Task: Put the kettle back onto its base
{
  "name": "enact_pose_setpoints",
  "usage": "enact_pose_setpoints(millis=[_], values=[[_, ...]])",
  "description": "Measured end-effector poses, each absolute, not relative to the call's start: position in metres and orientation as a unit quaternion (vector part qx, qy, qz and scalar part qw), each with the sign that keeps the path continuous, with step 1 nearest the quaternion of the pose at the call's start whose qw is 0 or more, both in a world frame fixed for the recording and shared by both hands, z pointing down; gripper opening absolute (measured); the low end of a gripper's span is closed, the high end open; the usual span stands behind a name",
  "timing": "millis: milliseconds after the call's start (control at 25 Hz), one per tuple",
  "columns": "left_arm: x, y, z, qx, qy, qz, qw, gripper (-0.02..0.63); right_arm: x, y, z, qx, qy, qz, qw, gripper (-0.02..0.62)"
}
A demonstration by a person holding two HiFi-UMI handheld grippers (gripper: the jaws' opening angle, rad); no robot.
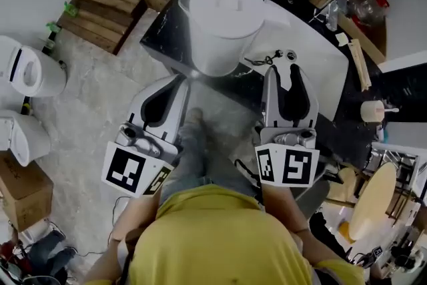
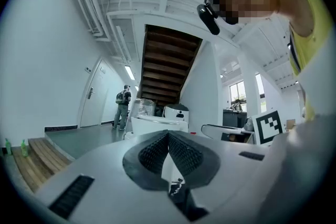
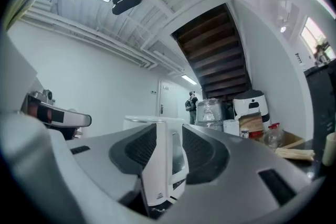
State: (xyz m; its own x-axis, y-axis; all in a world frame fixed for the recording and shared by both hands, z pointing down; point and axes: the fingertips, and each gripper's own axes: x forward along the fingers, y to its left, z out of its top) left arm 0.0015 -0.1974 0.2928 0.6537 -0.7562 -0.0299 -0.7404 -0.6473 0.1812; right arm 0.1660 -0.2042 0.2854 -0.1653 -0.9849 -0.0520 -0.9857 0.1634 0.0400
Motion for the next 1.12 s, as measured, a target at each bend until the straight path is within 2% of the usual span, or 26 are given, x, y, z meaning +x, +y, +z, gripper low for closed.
enact_pose_setpoints(millis=[560, 1120], values=[[0.010, -0.104, 0.256, 0.908, -0.412, -0.055, 0.048, 0.009, 0.126, -0.111, 0.248, -0.585, 0.810, 0.047, 0.015, 0.054], [0.005, -0.099, 0.246, 0.911, -0.403, -0.049, 0.067, 0.009, 0.081, -0.089, 0.239, -0.563, 0.826, 0.035, -0.005, 0.026]])
